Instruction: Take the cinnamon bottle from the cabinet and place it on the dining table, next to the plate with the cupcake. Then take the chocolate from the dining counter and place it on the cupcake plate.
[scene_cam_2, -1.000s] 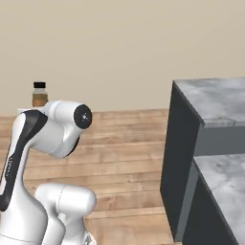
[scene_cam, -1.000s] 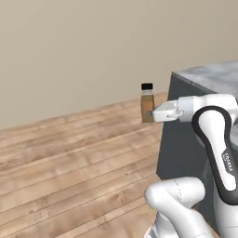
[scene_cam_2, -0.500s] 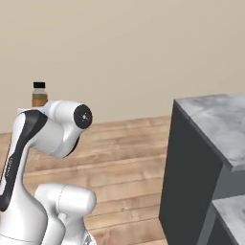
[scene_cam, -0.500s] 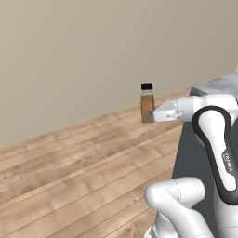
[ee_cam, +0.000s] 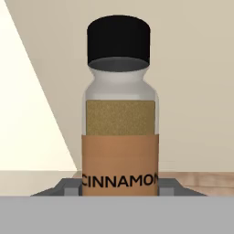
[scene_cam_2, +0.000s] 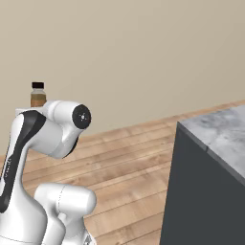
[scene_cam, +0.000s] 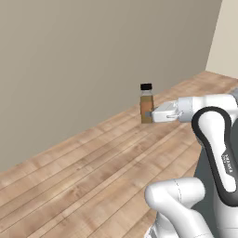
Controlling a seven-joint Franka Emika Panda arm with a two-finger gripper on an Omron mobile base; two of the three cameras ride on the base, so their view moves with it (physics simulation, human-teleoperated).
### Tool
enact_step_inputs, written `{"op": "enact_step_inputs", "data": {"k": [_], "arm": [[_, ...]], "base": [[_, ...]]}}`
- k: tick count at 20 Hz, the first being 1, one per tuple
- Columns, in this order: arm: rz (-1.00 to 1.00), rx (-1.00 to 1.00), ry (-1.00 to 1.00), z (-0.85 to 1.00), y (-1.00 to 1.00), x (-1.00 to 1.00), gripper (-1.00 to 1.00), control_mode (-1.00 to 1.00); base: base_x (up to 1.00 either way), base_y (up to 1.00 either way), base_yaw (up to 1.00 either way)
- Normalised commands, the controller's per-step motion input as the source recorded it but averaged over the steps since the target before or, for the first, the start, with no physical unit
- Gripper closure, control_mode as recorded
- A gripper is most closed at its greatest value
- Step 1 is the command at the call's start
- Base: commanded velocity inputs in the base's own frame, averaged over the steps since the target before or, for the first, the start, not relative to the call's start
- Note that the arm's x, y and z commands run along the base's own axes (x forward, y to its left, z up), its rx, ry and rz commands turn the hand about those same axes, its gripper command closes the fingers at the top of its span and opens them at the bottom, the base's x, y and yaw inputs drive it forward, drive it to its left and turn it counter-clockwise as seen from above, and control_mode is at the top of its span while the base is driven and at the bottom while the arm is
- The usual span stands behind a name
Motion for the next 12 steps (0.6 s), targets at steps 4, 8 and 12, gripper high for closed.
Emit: {"op": "enact_step_inputs", "data": {"k": [4, 8, 12], "arm": [[0.0, 0.0, 0.0, 0.0, 0.0, 0.0, 1.0, 1.0], [0.0, 0.0, 0.0, 0.0, 0.0, 0.0, 1.0, 1.0], [0.0, 0.0, 0.0, 0.0, 0.0, 0.0, 1.0, 1.0]], "base": [[1.0, 0.33, -0.45], [1.0, 0.34, -0.49], [1.0, 0.35, -0.53]]}}
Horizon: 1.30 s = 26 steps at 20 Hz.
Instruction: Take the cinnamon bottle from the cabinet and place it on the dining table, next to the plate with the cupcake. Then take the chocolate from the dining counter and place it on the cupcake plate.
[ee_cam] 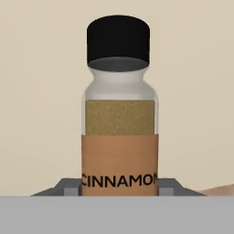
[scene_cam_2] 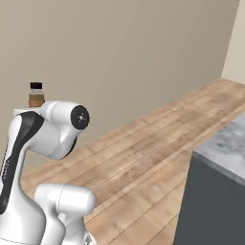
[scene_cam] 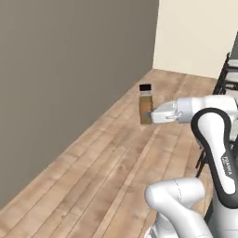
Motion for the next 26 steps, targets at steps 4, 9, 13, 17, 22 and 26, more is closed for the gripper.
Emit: {"op": "enact_step_inputs", "data": {"k": [4, 9, 13, 17, 22, 26], "arm": [[0.0, 0.0, 0.0, 0.0, 0.0, 0.0, 1.0, 1.0], [0.0, 0.0, 0.0, 0.0, 0.0, 0.0, 1.0, 1.0], [0.0, 0.0, 0.0, 0.0, 0.0, 0.0, 1.0, 1.0], [0.0, 0.0, 0.0, 0.0, 0.0, 0.0, 1.0, 1.0], [0.0, 0.0, 0.0, 0.0, 0.0, 0.0, 1.0, 1.0], [0.0, 0.0, 0.0, 0.0, 0.0, 0.0, 1.0, 1.0]], "base": [[0.99, 0.36, -0.58], [0.98, 0.37, -0.59], [1.0, 0.39, -0.58], [1.0, 0.42, -0.56], [1.0, 0.45, -0.52], [1.0, 0.63, -0.46]]}}
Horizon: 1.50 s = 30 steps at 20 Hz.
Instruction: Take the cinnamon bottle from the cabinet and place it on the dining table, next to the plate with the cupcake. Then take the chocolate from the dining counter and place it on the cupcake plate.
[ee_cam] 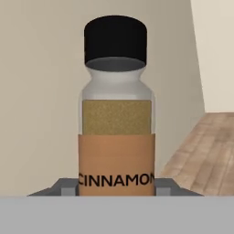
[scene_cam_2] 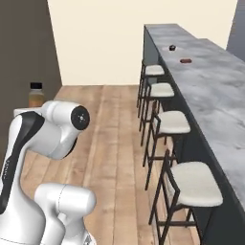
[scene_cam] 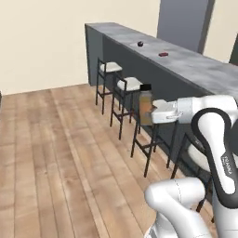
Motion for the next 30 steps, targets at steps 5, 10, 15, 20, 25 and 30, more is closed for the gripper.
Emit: {"op": "enact_step_inputs", "data": {"k": [5, 10, 15, 20, 25, 30], "arm": [[0.0, 0.0, 0.0, 0.0, 0.0, 0.0, 1.0, 1.0], [0.0, 0.0, 0.0, 0.0, 0.0, 0.0, 1.0, 1.0], [0.0, 0.0, 0.0, 0.0, 0.0, 0.0, 1.0, 1.0], [0.0, 0.0, 0.0, 0.0, 0.0, 0.0, 1.0, 1.0], [0.0, 0.0, 0.0, 0.0, 0.0, 0.0, 1.0, 1.0], [0.0, 0.0, 0.0, 0.0, 0.0, 0.0, 1.0, 1.0]], "base": [[1.0, 0.66, -0.45], [1.0, 0.74, -0.46], [1.0, 0.78, -0.47], [1.0, 0.82, -0.49], [1.0, 0.88, -0.52], [1.0, 0.84, -0.54]]}}
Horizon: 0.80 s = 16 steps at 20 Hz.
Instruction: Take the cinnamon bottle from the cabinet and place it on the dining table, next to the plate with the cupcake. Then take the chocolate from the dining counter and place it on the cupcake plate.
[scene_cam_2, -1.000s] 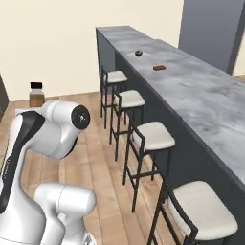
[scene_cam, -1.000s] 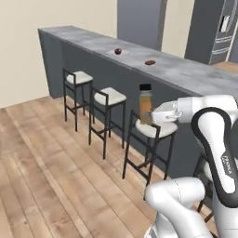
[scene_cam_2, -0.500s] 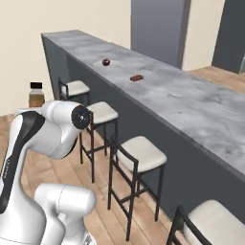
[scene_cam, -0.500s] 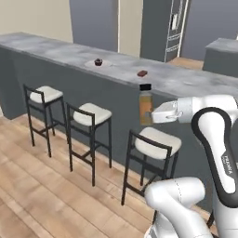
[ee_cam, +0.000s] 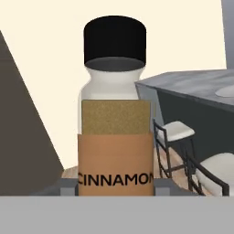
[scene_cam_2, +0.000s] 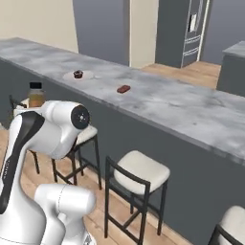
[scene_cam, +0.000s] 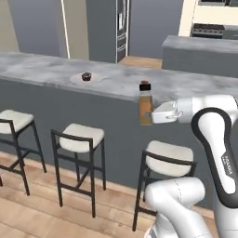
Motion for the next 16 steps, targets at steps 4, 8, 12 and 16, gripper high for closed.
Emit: {"op": "enact_step_inputs", "data": {"k": [4, 8, 12, 16], "arm": [[0.0, 0.0, 0.0, 0.0, 0.0, 0.0, 1.0, 1.0], [0.0, 0.0, 0.0, 0.0, 0.0, 0.0, 1.0, 1.0], [0.0, 0.0, 0.0, 0.0, 0.0, 0.0, 1.0, 1.0], [0.0, 0.0, 0.0, 0.0, 0.0, 0.0, 1.0, 1.0]], "base": [[1.0, 0.82, -0.55], [0.97, 0.59, -0.53], [0.7, 0.45, -0.33], [0.53, 0.31, -0.27]]}}
